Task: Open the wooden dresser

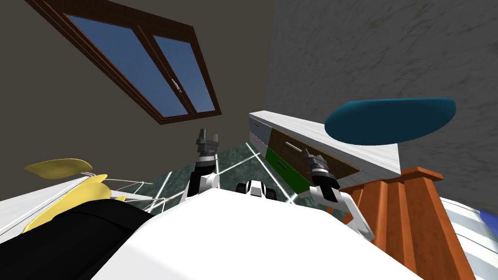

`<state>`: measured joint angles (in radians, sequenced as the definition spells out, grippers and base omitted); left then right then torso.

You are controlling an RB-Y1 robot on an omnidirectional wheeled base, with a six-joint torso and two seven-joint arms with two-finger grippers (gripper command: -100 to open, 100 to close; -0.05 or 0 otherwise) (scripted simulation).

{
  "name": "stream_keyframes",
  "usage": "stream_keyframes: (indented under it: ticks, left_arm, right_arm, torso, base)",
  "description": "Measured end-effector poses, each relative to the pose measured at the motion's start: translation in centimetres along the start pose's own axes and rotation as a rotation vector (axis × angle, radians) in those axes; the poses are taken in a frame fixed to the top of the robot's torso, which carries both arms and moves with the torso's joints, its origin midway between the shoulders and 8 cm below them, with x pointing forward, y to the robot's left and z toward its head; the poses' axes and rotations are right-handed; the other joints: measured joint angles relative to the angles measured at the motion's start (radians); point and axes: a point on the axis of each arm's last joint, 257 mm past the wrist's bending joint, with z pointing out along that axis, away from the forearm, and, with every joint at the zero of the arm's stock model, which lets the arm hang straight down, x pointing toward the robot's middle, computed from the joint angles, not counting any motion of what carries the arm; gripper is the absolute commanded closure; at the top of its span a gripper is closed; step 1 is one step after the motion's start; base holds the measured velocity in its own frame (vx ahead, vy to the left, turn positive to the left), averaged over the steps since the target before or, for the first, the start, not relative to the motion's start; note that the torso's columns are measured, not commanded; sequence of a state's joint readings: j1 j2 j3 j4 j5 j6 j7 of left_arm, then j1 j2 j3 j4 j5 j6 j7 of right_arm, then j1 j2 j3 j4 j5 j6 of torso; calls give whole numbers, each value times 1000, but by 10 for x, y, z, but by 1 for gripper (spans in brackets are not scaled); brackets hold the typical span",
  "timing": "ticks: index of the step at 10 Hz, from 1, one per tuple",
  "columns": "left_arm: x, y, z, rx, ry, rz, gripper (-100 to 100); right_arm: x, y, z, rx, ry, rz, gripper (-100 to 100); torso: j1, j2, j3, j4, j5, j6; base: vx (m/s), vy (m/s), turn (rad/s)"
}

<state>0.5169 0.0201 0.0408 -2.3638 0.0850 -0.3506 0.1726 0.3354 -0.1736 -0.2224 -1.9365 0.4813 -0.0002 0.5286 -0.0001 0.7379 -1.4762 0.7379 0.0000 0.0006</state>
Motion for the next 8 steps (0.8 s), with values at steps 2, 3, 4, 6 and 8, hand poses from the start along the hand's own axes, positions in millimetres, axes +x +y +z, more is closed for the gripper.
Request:
stream_keyframes:
  ticks: [2,3,4,6,8]
  left_arm:
    - [0,0,0,0,0,0,0]
    - [0,0,0,0,0,0,0]
    - [0,0,0,0,0,0,0]
    - [0,0,0,0,0,0,0]
    - [0,0,0,0,0,0,0]
  right_arm:
    - [7,-19,6,56,25,-88,-100]
    - [11,-30,7,89,40,-138,-100]
    - [13,-40,6,112,51,-175,-100]
    - [21,-65,5,169,81,-258,-100]
    - [28,-86,3,222,111,-340,-100]
  torso:
    - [0,0,0,0,0,0]
    - [1,0,0,0,0,-1]
    - [0,1,0,0,0,0]
    - [0,1,0,0,0,0]
    - [0,0,0,0,0,0]
  base:
    - [45,10,152]
    - [41,12,109]
    - [47,11,171]
    - [37,12,169]
    - [47,23,113]
